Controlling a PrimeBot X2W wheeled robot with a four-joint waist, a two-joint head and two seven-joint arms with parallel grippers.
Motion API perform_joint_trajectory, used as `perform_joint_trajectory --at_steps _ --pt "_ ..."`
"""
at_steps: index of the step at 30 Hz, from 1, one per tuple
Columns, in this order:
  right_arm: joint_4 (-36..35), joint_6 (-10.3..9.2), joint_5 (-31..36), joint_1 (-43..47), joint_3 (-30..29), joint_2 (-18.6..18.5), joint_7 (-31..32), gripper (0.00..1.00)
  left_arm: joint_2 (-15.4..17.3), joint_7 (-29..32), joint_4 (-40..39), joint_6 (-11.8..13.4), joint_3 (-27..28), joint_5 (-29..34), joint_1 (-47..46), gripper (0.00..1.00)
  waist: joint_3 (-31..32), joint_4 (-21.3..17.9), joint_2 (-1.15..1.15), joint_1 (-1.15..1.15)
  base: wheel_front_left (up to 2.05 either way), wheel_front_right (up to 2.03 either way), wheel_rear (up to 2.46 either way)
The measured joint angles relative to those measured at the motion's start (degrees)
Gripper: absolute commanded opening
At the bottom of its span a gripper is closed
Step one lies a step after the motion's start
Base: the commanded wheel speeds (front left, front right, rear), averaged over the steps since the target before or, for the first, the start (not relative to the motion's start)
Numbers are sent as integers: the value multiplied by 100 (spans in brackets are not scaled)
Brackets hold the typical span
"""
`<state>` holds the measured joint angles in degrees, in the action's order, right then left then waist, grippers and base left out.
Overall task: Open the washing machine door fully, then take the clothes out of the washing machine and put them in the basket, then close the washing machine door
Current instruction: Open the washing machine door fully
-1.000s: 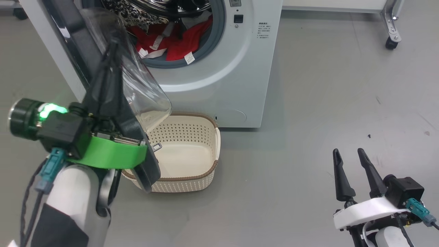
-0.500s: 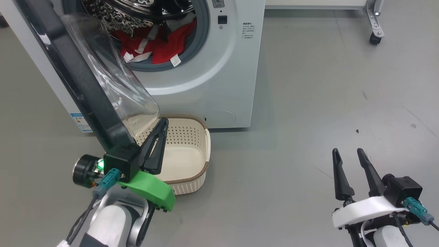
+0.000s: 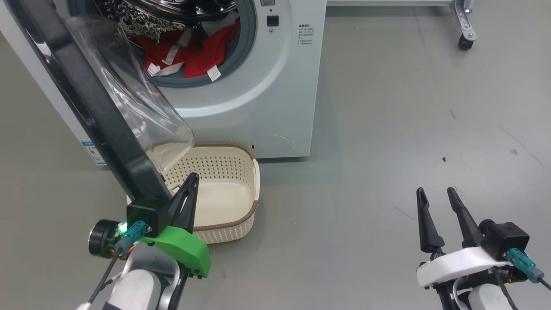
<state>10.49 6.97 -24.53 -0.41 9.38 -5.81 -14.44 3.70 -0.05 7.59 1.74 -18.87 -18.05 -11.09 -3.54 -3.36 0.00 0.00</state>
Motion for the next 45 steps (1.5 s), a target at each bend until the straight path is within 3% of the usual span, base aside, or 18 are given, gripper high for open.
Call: perform_joint_trajectory --at_steps 28,45 --pt "57 1 5 0 -130 52 0 100 -67 -313 615 92 257 -110 -47 0 -49 58 0 0 0 0 0" --pt "48 1 5 10 -202 52 0 100 -123 -509 834 47 216 -213 -104 0 -26 594 0 0 0 0 0"
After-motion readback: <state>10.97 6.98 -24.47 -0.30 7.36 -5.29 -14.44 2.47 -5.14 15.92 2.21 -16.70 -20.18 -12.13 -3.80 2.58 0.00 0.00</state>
